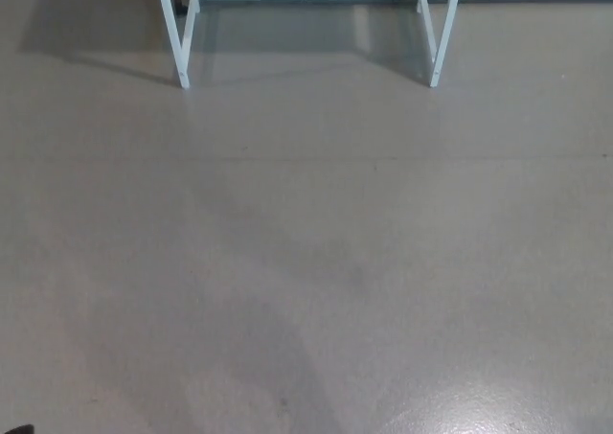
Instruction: The robot walk towards a table in front and pick up a black pencil case on the left hand side and put the pencil case into a small container on the right hand side
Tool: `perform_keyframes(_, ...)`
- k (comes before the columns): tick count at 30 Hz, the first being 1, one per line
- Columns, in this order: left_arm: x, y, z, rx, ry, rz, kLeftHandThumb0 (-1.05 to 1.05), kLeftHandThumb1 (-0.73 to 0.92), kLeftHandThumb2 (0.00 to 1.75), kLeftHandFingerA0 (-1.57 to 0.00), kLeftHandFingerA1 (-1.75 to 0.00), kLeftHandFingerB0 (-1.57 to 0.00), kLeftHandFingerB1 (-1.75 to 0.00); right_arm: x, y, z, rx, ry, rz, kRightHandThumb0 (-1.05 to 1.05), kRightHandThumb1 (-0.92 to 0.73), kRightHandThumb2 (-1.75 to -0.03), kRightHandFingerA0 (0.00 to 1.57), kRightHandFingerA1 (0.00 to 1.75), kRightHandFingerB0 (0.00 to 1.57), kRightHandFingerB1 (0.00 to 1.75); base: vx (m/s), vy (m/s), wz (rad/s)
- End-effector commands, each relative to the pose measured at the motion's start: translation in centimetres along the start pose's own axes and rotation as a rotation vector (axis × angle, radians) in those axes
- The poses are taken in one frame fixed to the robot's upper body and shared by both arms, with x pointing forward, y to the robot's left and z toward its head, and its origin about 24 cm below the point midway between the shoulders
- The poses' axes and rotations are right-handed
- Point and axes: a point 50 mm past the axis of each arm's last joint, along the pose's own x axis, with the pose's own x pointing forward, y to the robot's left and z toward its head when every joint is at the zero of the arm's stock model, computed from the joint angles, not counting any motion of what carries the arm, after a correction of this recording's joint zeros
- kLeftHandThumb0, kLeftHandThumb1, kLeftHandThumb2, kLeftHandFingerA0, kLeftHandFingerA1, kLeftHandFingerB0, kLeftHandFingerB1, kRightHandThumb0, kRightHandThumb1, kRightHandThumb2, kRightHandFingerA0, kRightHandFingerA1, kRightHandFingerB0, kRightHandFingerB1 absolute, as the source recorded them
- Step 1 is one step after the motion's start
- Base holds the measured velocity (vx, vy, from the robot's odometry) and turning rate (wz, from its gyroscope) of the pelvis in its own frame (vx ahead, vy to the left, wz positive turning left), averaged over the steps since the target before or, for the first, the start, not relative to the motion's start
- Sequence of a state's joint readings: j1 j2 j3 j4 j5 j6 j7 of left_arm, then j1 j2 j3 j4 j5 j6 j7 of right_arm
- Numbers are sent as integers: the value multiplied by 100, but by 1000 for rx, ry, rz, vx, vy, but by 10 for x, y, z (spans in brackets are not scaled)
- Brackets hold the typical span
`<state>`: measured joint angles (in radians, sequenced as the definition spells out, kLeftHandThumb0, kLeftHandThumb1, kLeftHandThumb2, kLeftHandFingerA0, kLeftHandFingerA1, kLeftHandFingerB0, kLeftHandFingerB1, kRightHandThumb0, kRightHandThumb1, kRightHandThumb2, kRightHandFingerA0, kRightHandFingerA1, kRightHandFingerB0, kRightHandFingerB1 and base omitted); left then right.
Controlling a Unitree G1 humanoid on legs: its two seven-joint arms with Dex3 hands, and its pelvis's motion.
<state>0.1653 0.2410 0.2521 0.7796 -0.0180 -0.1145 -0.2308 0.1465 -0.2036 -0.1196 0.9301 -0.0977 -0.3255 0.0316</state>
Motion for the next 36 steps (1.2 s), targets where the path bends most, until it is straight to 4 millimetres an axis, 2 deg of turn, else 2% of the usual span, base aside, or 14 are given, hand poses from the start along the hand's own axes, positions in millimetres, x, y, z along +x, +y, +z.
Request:
perform_keyframes(1, -5, 8, 1, -25, -45, -24, -17, 49, 54, -31, -36, -19, -29, -5, -10, -3, 22, -51, -39, -38, -59, -58, 47, 38, 35, 33, 0, 0, 0)
perform_keyframes(12, -5, 6, -1, -8, -43, -23, -18, 48, 54, -33, -37, -21, -30, -6, -10, -6, 18, -49, -42, -39, -60, -59, 47, 37, 35, 33, 0, 0, 0)
perform_keyframes(13, -5, 6, -2, -16, -44, -25, -20, 44, 56, -30, -39, -21, -33, -6, -10, -6, 17, -49, -43, -40, -60, -58, 47, 38, 35, 33, 0, 0, 0)
perform_keyframes(15, -5, 6, -1, -11, -45, -27, -18, 48, 54, -34, -37, -21, -30, -6, -10, -6, 20, -45, -42, -40, -60, -58, 47, 38, 35, 33, 0, 0, 0)
perform_keyframes(16, -5, 6, -1, -5, -46, -33, -18, 48, 54, -33, -38, -21, -30, -6, -10, -6, 16, -46, -46, -49, -48, -77, 42, 48, 29, 44, 0, 0, 0)
perform_keyframes(17, -4, 6, -2, -2, -44, -31, -19, 48, 54, -33, -37, -21, -30, -6, -10, -6, 20, -49, -42, -41, -60, -58, 47, 38, 35, 33, 0, 0, 0)
perform_keyframes(18, -4, 6, -2, 4, -43, -29, -19, 48, 54, -34, -38, -22, -30, -6, -10, -6, 23, -51, -41, -49, -48, -77, 42, 49, 29, 44, 0, 0, 0)
perform_keyframes(23, -4, 6, -2, -7, -43, -23, -18, 48, 54, -34, -38, -22, -30, -7, -10, -6, 25, -52, -47, -48, -47, -77, 43, 49, 30, 45, 30, -29, 5)
perform_keyframes(24, -4, 6, -1, -8, -42, -25, -18, 49, 54, -33, -37, -21, -30, -7, -10, -6, 24, -52, -47, -39, -60, -58, 48, 38, 35, 33, -34, -12, 36)
perform_keyframes(25, -4, 6, -1, -15, -42, -30, -15, 50, 55, -32, -37, -21, -30, -6, -10, -6, 20, -51, -46, -47, -48, -77, 42, 49, 29, 44, -49, -4, 34)
perform_keyframes(28, -5, 6, -2, -20, -42, -32, -15, 49, 54, -32, -37, -21, -30, -6, -10, -6, 15, -49, -45, -48, -48, -77, 42, 48, 29, 44, 18, 56, -8)
perform_keyframes(29, -4, 6, -2, -27, -42, -34, -15, 48, 54, -32, -38, -21, -30, -6, -10, -7, 17, -47, -45, -41, -62, -60, 49, 37, 35, 33, 35, 152, -6)
perform_keyframes(36, -4, 5, 1, -23, -40, -34, -18, 47, 57, -28, -38, -22, -33, -5, -10, -6, 20, -46, -45, -40, -62, -61, 49, 37, 34, 33, 139, 240, -16)
